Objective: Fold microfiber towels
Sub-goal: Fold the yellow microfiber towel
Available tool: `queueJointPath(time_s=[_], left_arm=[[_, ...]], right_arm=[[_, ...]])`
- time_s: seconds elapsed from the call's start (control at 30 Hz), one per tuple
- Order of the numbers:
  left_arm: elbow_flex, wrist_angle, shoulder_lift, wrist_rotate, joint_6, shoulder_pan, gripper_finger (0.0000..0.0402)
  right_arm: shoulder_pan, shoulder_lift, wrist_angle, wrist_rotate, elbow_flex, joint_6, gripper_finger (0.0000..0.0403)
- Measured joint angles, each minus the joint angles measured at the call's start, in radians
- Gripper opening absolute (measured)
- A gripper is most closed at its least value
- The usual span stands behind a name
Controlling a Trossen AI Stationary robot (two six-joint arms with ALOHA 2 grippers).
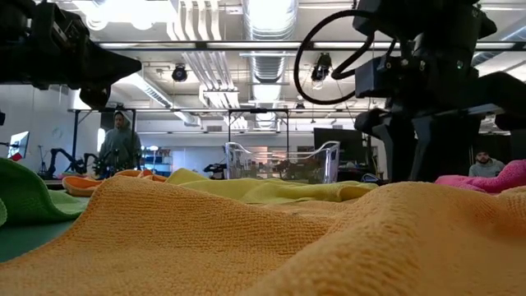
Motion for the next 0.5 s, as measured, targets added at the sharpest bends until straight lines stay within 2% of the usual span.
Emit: queueJointPath(time_s=[0.2,0.5], left_arm=[[0.000,0.000,0.002,0.000,0.000,0.000,0.0000],[0.000,0.000,0.002,0.000,0.000,0.000,0.0000]], right_arm=[[0.000,0.030,-0.001,0.085,0.002,0.001,0.0125],[0.000,0.021,-0.002,0.096,0.007,0.008,0.0119]])
